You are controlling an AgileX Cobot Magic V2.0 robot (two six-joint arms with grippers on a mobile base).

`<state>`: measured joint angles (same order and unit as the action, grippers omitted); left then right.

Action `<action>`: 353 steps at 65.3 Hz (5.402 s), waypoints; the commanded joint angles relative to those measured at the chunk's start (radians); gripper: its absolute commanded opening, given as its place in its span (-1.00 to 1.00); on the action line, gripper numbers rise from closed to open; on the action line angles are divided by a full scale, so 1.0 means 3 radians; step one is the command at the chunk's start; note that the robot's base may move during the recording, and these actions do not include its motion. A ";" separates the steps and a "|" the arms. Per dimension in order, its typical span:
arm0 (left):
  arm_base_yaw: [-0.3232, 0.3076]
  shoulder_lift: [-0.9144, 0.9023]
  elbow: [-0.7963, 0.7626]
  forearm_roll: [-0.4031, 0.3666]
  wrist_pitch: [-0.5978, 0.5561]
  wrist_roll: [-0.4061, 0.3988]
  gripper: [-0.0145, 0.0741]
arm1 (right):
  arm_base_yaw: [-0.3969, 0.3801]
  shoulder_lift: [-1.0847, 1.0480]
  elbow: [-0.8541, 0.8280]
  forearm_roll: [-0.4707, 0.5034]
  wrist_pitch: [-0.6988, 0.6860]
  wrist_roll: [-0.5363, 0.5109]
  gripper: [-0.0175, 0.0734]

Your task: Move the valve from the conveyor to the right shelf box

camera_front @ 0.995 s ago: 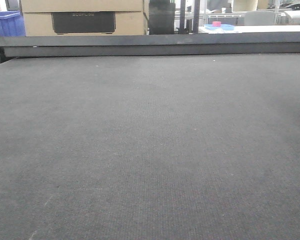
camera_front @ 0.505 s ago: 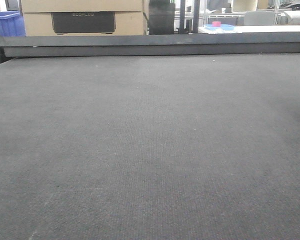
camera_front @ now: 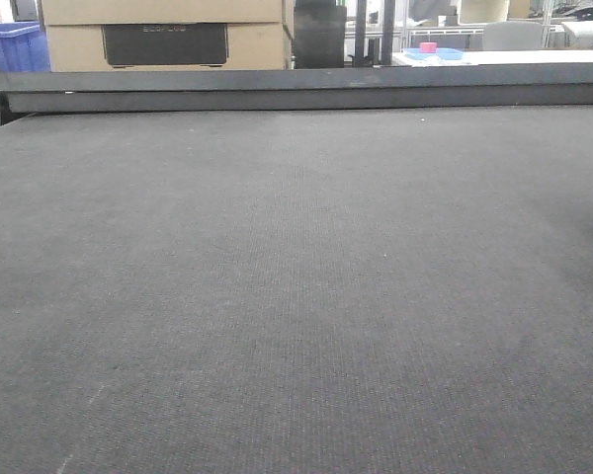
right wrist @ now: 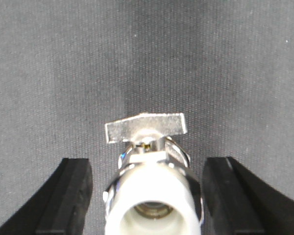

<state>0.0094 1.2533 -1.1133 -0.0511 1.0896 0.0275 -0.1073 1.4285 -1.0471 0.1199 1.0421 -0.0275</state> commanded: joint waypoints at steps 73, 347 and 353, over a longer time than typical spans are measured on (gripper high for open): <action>-0.0015 0.0000 -0.0031 0.0026 -0.0004 -0.0029 -0.86 | 0.0001 0.0184 0.0152 -0.0175 0.0013 0.0005 -0.89; -0.0015 -0.2244 0.0987 0.0170 -0.1230 0.0020 -0.92 | 0.0001 -0.2504 0.0369 0.0021 -0.0691 -0.0201 -0.98; -0.0015 -0.2244 0.0987 0.0194 -0.1245 0.0020 -0.92 | 0.0001 -0.2504 0.0369 0.0021 -0.0706 -0.0201 -0.98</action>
<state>0.0094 0.5901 -0.8143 0.0087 0.7786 0.0321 -0.1055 0.6852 -0.9306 0.1262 0.9029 -0.0817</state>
